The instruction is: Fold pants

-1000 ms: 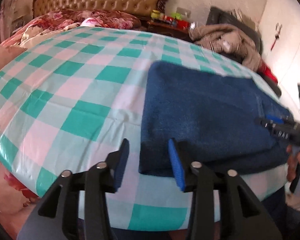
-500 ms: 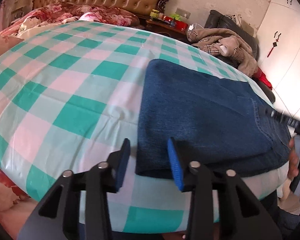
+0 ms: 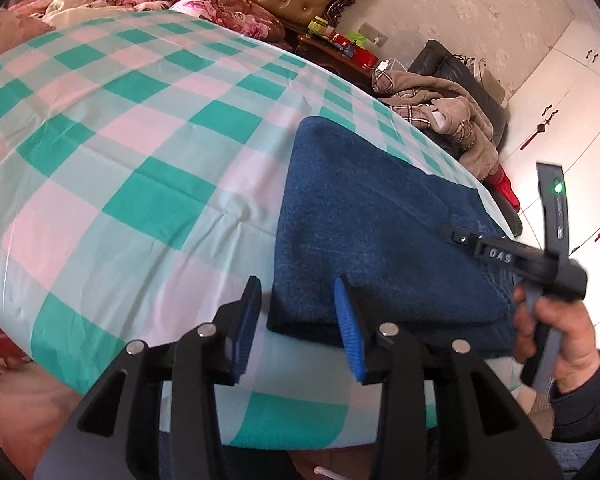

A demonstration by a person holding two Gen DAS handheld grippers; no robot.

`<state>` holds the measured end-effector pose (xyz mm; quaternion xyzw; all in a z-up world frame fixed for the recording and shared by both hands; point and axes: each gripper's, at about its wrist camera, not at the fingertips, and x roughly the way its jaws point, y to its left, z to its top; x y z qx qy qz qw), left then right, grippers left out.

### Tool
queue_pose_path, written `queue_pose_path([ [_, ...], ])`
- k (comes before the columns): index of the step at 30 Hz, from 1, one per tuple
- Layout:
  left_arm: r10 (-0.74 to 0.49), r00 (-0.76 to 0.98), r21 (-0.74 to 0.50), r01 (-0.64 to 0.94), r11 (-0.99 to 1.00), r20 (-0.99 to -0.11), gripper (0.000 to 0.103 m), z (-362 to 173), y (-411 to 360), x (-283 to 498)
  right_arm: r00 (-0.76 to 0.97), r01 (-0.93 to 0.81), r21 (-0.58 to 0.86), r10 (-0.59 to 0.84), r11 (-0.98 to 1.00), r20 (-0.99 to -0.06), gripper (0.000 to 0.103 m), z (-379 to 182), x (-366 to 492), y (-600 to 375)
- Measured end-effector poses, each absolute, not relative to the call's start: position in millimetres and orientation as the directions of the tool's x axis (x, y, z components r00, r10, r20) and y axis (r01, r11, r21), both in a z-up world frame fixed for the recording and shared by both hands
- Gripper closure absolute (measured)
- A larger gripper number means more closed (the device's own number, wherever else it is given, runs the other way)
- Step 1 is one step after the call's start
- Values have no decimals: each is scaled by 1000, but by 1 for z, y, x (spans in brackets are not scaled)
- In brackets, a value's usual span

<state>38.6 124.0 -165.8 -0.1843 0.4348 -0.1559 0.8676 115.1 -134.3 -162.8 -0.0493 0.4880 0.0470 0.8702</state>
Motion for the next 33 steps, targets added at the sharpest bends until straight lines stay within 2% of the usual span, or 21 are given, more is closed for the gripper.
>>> queue_pose_path([
  [2, -425, 570, -446, 111, 888, -703, 68, -165, 122, 38, 527, -135, -51, 28, 989, -850, 67, -164, 114, -134],
  [5, -446, 552, -479, 95, 873, -704, 79, -168, 124, 41, 520, -131, -49, 27, 990, -854, 67, -164, 115, -135],
  [8, -499, 552, -557, 74, 827, -668, 88, -169, 136, 41, 515, -135, -51, 26, 989, -857, 67, -164, 116, -134],
  [13, -551, 581, -632, 78, 771, -599, 91, -159, 144, 38, 509, -135, -56, 21, 989, -860, 67, -164, 118, -133],
  [15, -568, 588, -668, 61, 741, -576, 88, -158, 147, 38, 510, -133, -55, 21, 990, -860, 67, -164, 118, -133],
  [17, -584, 573, -708, 10, 706, -575, 79, -165, 151, 40, 508, -134, -54, 21, 989, -861, 67, -164, 118, -133],
  [19, -593, 559, -718, -7, 696, -580, 75, -170, 151, 41, 506, -134, -53, 23, 990, -862, 66, -164, 117, -134],
  [22, -602, 542, -730, -32, 683, -587, 60, -174, 150, 42, 506, -133, -52, 22, 990, -862, 66, -164, 118, -133],
  [26, -601, 537, -722, -23, 692, -593, 60, -176, 145, 43, 505, -133, -54, 21, 990, -863, 66, -164, 118, -133],
  [27, -597, 539, -721, -28, 693, -595, 61, -176, 145, 43, 502, -132, -54, 20, 990, -865, 66, -164, 119, -133],
  [30, -593, 544, -725, -39, 688, -593, 72, -178, 147, 44, 487, -133, -52, 20, 990, -873, 66, -164, 120, -134],
  [32, -591, 551, -721, -29, 693, -589, 87, -176, 148, 42, 480, -135, -52, 19, 990, -877, 65, -164, 122, -134],
  [33, -600, 559, -731, -17, 682, -573, 87, -174, 150, 40, 477, -134, -51, 19, 990, -879, 64, -164, 122, -133],
])
